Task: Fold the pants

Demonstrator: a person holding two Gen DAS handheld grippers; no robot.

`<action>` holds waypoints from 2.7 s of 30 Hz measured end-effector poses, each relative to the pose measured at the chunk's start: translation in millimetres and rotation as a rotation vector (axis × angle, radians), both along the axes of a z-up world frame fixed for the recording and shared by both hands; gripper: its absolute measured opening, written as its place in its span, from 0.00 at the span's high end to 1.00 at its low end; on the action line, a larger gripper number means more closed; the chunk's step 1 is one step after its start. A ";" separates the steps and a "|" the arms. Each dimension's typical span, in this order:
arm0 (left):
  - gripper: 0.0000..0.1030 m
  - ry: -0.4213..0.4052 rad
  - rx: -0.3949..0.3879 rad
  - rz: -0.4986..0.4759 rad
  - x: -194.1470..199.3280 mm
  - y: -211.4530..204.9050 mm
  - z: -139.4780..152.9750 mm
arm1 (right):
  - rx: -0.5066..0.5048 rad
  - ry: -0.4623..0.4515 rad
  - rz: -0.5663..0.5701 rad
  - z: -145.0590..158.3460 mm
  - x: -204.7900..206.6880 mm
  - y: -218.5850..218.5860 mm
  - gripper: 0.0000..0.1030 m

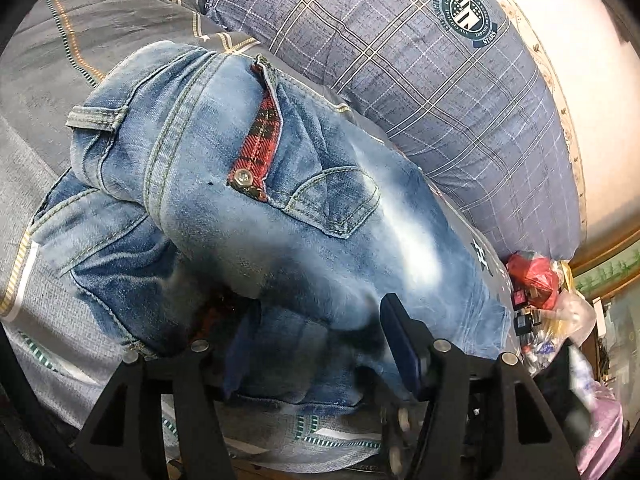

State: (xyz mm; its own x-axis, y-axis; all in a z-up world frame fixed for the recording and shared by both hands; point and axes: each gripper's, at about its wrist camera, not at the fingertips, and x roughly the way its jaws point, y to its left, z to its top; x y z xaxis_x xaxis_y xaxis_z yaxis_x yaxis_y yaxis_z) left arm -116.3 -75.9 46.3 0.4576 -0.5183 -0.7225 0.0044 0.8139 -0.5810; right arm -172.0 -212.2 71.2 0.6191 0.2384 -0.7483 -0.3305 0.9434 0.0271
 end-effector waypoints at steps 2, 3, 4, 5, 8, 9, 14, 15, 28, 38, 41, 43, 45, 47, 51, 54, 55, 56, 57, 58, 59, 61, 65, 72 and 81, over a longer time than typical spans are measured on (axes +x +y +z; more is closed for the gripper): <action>0.39 0.002 -0.006 0.000 0.8 2.2 0.0 | -0.106 0.008 -0.034 -11.2 0.1 3.4 0.80; 0.39 0.004 -0.013 0.002 1.8 4.3 0.2 | -0.130 0.000 -0.045 -11.8 -0.9 2.6 0.88; 0.39 0.006 -0.021 0.005 2.8 6.8 0.4 | -0.124 -0.010 -0.052 -9.0 -2.3 0.1 0.91; 0.39 0.006 -0.033 0.010 3.1 9.2 1.0 | -0.101 -0.026 -0.065 -3.3 -4.1 -4.2 0.92; 0.39 0.016 -0.060 0.026 6.3 17.1 1.3 | 0.007 -0.084 -0.093 17.6 -10.8 -19.5 0.92; 0.39 0.026 -0.070 0.032 7.7 19.4 1.2 | 0.036 -0.096 -0.097 22.2 -12.7 -24.3 0.92; 0.39 0.044 -0.010 0.099 11.4 28.0 6.1 | 0.084 -0.087 -0.092 22.9 -17.0 -28.6 0.93; 0.39 0.050 0.032 0.115 12.3 29.0 5.4 | 0.095 -0.086 -0.087 23.0 -15.9 -27.1 0.93; 0.82 0.021 0.081 0.202 27.8 32.3 3.3 | 0.119 -0.083 -0.052 23.5 -16.7 -24.6 0.93; 0.86 -0.011 0.266 0.151 -29.2 29.5 1.5 | 0.111 0.022 -0.020 16.5 -36.4 -29.4 0.93; 0.86 0.001 0.226 0.147 -23.4 31.3 -1.6 | 0.053 0.102 -0.030 -5.7 -27.6 -20.6 0.93; 0.79 -0.025 0.208 0.133 -20.4 35.2 7.3 | 0.043 0.119 -0.046 -10.0 -26.1 -21.0 0.93; 0.62 -0.030 0.163 0.144 -18.8 47.1 11.5 | 0.086 0.110 -0.052 -5.8 -27.1 -25.7 0.93; 0.60 0.003 0.113 0.152 -13.5 62.3 9.4 | 0.128 0.101 -0.061 -4.0 -28.8 -29.4 0.93; 0.60 0.054 -0.012 0.152 -15.9 85.3 3.0 | 0.123 0.104 -0.062 -5.1 -30.5 -23.9 0.93; 0.45 0.055 0.002 0.142 -26.8 87.3 5.3 | 0.112 0.108 -0.069 -6.1 -26.4 -24.1 0.92; 0.44 0.044 0.019 0.144 -29.8 87.5 7.0 | 0.109 0.112 -0.073 -6.5 -26.2 -23.8 0.92; 0.43 0.035 0.054 0.143 -31.0 85.0 7.7 | 0.109 0.119 -0.076 -7.6 -25.2 -23.6 0.92; 0.43 0.035 0.075 0.139 -24.4 78.6 7.5 | 0.111 0.125 -0.075 -8.7 -22.9 -25.6 0.92; 0.43 0.033 0.101 0.134 -24.9 74.4 9.0 | 0.109 0.130 -0.077 -9.5 -22.2 -25.5 0.92; 0.43 0.025 0.133 0.130 -26.1 70.6 10.4 | 0.103 0.131 -0.077 -10.2 -21.5 -25.0 0.92; 0.41 0.008 0.193 0.116 -29.8 62.3 13.3 | 0.094 0.130 -0.074 -10.9 -21.3 -24.0 0.92; 0.40 -0.003 0.246 0.103 -31.1 57.2 14.8 | 0.103 0.138 -0.078 -12.0 -20.3 -26.0 0.91; 0.40 0.010 0.153 0.137 -28.8 71.2 21.6 | 0.095 0.152 -0.078 -14.1 -19.7 -25.4 0.89; 0.55 0.065 0.122 0.213 -5.5 90.6 8.4 | 0.133 0.147 -0.066 -11.6 -20.7 -26.7 0.88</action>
State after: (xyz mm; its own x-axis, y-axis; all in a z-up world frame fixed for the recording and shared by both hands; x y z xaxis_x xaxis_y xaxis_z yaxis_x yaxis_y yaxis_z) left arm -121.8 14.7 54.7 0.4974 -0.3220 -0.8056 -0.2091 0.8567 -0.4715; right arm -192.7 -238.8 59.6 0.5234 0.3032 -0.7963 -0.2510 0.9479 0.1960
